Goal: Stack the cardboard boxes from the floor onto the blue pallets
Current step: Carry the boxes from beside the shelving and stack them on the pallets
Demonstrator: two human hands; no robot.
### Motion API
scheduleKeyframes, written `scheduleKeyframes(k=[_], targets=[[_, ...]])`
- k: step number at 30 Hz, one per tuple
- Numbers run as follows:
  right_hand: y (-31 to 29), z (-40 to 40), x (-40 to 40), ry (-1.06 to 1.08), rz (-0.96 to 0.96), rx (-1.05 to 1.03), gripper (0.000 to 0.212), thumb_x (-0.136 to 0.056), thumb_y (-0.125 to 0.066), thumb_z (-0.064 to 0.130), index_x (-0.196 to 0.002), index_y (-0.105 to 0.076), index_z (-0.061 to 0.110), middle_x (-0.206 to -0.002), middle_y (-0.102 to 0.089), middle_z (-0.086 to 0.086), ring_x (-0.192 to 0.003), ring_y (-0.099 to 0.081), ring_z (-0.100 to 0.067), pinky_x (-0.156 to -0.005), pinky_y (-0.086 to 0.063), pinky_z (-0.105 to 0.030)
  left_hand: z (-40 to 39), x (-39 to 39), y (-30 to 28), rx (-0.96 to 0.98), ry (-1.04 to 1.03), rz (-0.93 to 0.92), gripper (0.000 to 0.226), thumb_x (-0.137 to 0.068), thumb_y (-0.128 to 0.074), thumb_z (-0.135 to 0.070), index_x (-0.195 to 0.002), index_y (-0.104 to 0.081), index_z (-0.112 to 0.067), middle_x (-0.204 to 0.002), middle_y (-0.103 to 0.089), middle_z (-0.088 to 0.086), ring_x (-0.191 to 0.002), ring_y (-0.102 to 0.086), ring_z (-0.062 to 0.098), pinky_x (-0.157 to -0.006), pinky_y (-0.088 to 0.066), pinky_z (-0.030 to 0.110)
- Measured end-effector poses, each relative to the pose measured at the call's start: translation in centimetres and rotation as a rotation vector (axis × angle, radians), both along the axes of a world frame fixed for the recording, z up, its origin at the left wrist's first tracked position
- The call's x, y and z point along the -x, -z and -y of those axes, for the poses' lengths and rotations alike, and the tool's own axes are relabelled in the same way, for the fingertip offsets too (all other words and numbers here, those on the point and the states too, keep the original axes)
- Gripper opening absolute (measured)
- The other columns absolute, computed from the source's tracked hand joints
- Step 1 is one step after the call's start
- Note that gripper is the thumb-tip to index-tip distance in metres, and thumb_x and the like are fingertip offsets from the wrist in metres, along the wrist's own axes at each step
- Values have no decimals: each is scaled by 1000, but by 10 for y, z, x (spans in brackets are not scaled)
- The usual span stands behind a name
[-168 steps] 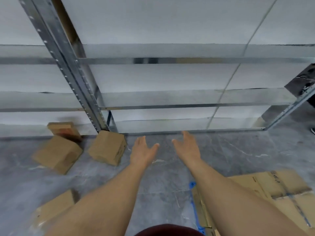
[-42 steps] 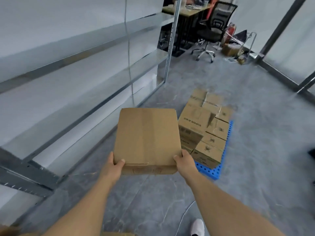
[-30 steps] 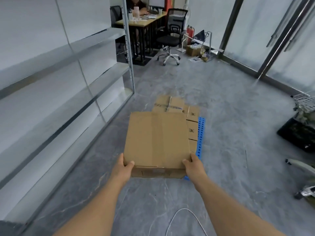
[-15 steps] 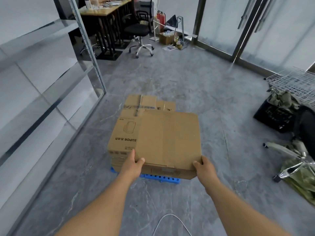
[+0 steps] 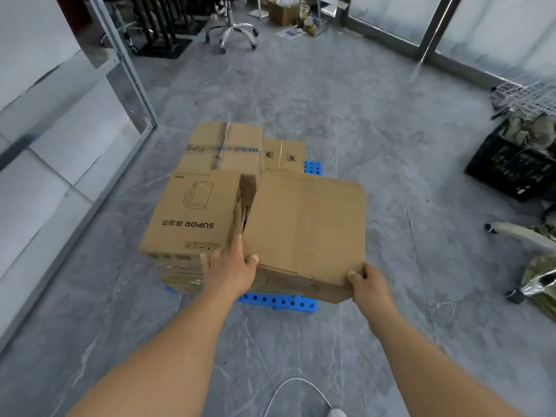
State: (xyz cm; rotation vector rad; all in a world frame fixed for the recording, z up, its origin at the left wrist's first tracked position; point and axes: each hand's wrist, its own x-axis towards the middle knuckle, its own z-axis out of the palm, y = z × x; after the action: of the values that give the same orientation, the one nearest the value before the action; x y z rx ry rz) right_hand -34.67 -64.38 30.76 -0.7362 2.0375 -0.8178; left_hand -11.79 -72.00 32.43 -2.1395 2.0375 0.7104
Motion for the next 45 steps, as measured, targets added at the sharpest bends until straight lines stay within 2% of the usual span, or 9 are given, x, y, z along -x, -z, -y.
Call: scheduleKeyframes(k=[3,8,12,16,21,30,36,41,45], targets=[[42,25,3,-40,-8,-3,21,-93,-46,17,-113,-53,15,-95,-58,-2,-84,-55,-21,-67,-40,-31,23,-5,39,15,40,112,63,-95,-28,-50,-149,-11,-22,-157,-17,2,-145,-4,23,-113,4,54],[94,72,7,-96,-8,-7,23,-93,-45,19,-115,-52,14,-86,-54,2,-73,-52,-17,-58,-40,-29,67,-9,85,-21,28,159,66,-94,-30,-53,-149,-9,-25,-158,11,-2,-144,13,24,-112,7,55],[124,96,8,-105,28,3,26,-93,-45,18,-118,-51,14,-93,-54,-1,-81,-52,-21,-71,-45,-37,84,-5,111,-11,-5,155,66,-94,-34,-51,-149,-12,-24,-158,10,-2,-145,11,23,-112,5,55],[143,106,10,-117,46,16,17,-92,-45,16,-108,-49,21,-82,-50,7,-69,-48,-13,-67,-42,-33,84,-6,133,-45,-30,166,64,-95,-34,-49,-149,-11,-24,-158,11,-2,-145,11,22,-113,4,54],[156,119,0,-155,55,13,21,-92,-44,19,-112,-49,22,-82,-49,8,-66,-46,-11,-59,-40,-27,87,-16,149,-32,-79,178,64,-95,-36,-45,-149,-12,-22,-158,10,-3,-145,10,20,-115,2,52],[186,122,-20,-163,2,-77,35,-94,-41,16,-129,-44,21,-100,-52,3,-73,-49,-9,-62,-41,-25,87,-14,174,65,-7,279,59,-93,-40,-30,-148,-17,-25,-157,16,1,-144,13,27,-112,5,54],[188,121,-26,-162,-48,-112,33,-94,-39,15,-126,-43,21,-83,-47,12,-71,-47,-6,-55,-36,-24,87,-21,177,53,23,305,63,-88,-45,-16,-147,-22,-20,-155,22,2,-143,17,28,-112,7,53],[161,117,-35,-214,-163,-141,39,-92,-43,19,-130,-40,15,-115,-48,0,-88,-48,-19,-73,-41,-34,80,-25,160,77,17,198,66,-93,-39,-21,-149,-6,-26,-158,13,1,-144,11,25,-114,4,50],[126,100,-55,-331,-279,-170,48,-90,-45,20,-137,-37,16,-135,-41,-6,-110,-51,-26,-88,-48,-41,52,-30,132,144,-27,67,63,-95,-38,-28,-150,-7,-22,-159,1,3,-145,4,24,-116,1,45]])
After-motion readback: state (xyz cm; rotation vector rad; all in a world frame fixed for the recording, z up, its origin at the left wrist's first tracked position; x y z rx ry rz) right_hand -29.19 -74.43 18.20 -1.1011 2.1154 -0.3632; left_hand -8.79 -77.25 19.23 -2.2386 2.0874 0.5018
